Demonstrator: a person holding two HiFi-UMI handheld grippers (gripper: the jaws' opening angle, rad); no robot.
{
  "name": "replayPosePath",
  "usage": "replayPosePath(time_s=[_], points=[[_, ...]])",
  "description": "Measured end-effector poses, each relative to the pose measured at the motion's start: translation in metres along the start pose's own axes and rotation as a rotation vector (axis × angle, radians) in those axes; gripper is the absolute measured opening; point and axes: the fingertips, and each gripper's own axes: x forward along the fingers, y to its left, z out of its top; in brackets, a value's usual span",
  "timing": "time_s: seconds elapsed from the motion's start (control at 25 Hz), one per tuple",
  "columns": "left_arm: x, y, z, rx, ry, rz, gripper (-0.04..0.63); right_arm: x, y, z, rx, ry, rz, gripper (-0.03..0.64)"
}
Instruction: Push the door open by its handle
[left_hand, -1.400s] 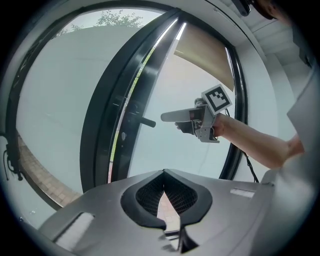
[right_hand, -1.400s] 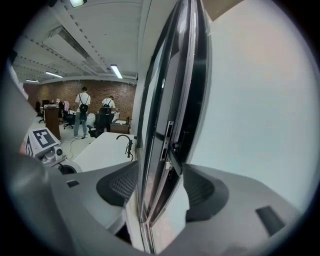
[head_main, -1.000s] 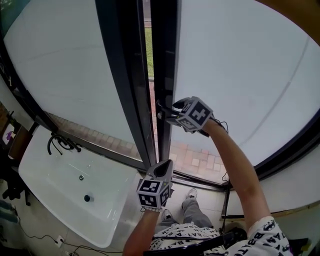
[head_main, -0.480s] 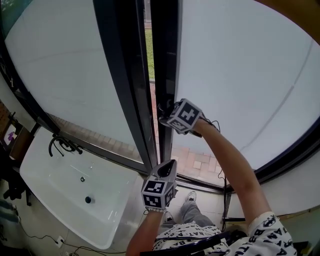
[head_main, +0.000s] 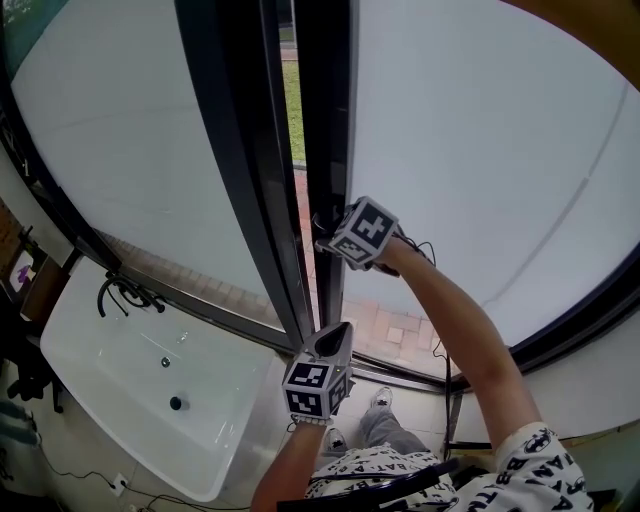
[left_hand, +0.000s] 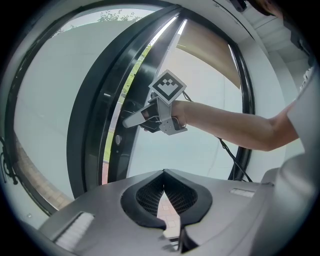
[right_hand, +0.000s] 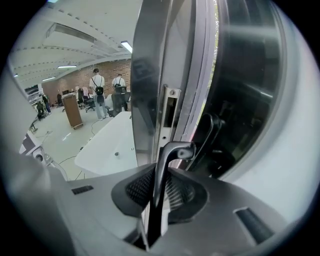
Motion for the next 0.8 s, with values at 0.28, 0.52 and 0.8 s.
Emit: replayPosePath(time_s=[0.28, 0.52, 0.8], points=[[0.032, 0.016, 0.013, -0.031, 0.008, 0.054, -0.015, 0.005, -0.017, 0.006, 0.017, -0.028, 0.039, 0.06], [0.063, 0.017, 0.018, -0.067, 0.009, 0.061, -0.015, 0.01, -0.037, 0.003, 0.034, -0.039, 0.014, 0.06], [0.102, 0.021, 0.029, -0.099, 0.016, 0.068, -0.015, 0.014, -0.08, 0.002, 0.069, -0.041, -0.008, 0.058]])
